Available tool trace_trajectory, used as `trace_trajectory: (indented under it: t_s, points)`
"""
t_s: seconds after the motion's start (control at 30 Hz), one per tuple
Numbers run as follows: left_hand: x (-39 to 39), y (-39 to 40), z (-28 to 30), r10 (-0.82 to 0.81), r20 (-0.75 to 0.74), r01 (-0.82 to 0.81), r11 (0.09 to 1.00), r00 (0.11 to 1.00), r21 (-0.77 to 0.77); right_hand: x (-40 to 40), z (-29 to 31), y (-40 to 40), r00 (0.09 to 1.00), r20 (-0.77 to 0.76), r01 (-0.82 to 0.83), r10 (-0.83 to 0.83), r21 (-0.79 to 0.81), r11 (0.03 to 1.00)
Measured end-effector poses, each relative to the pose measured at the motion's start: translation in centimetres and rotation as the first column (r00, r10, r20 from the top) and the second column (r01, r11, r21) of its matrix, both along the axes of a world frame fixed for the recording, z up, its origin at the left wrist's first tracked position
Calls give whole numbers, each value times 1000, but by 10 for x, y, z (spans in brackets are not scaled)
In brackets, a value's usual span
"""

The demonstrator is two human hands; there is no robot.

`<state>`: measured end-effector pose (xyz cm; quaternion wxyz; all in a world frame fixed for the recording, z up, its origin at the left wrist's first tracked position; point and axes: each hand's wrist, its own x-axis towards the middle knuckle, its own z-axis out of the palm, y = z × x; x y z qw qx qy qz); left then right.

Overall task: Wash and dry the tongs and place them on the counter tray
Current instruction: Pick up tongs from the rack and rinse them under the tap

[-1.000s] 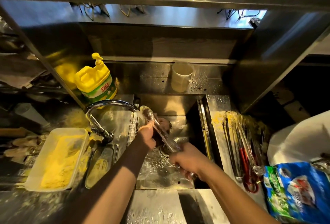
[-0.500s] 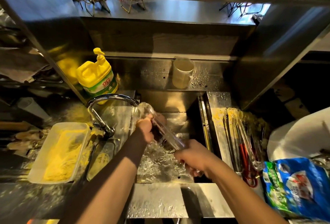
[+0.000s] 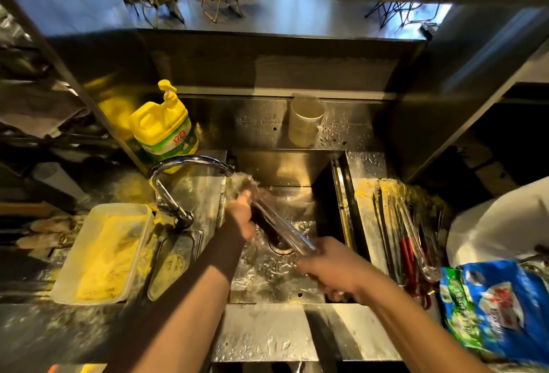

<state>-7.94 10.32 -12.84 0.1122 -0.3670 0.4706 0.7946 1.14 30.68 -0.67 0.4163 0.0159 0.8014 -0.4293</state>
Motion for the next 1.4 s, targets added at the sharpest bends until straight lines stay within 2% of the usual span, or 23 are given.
trace_trajectory:
  t_s: [0.07,0.13,0.23,0.33,0.4,0.53,0.6,0.67,0.8,0.97,1.03,1.17,1.3,1.4]
  points:
    - [2,-8,-2,89,-27,-85,989,996,125,-1,10,23,1000,-21,-5,6,28,1000]
    - [5,-10,-5,157,-26,-148,967,987,209,-7,16,37,994,-96,57,-54,35,998]
    - [14,-6,-4,171,-41,-152,945,984,289,-18,12,36,967,-254,46,-15,116,992]
    - [22,-6,-5,162,-128,-111,935,979,336,-26,0,23,978,-205,66,-42,108,992]
    - [24,-5,-2,186,-120,-127,915,975,384,-28,-6,15,985,-144,115,-97,122,986]
    - [21,-3,-1,246,-101,-183,888,964,422,-28,-15,7,947,-313,37,73,332,943]
    - [20,-4,-1,270,-76,-212,876,960,434,-28,-14,5,930,-338,-3,148,396,918]
    - [19,-5,-1,272,-54,-224,877,961,425,-30,-11,5,933,-297,-52,202,444,895]
    - [14,0,-1,197,-68,-163,928,978,336,-29,-8,-5,966,-202,-75,163,384,920]
    - [-1,-5,6,95,-37,-90,989,995,117,-14,-11,-8,990,-106,-79,96,156,985]
    - [-6,-10,5,60,-14,-58,993,998,99,-11,-11,-3,992,-61,-104,112,122,987]
    - [0,5,3,-56,55,50,994,997,98,-14,-15,-15,994,-65,-74,83,133,988]
    - [-4,-5,1,21,56,-25,996,998,81,-6,-16,-16,996,-44,-75,79,88,993]
    - [1,6,-1,-3,90,-5,996,996,94,-15,-16,-15,993,-92,-57,72,154,986]
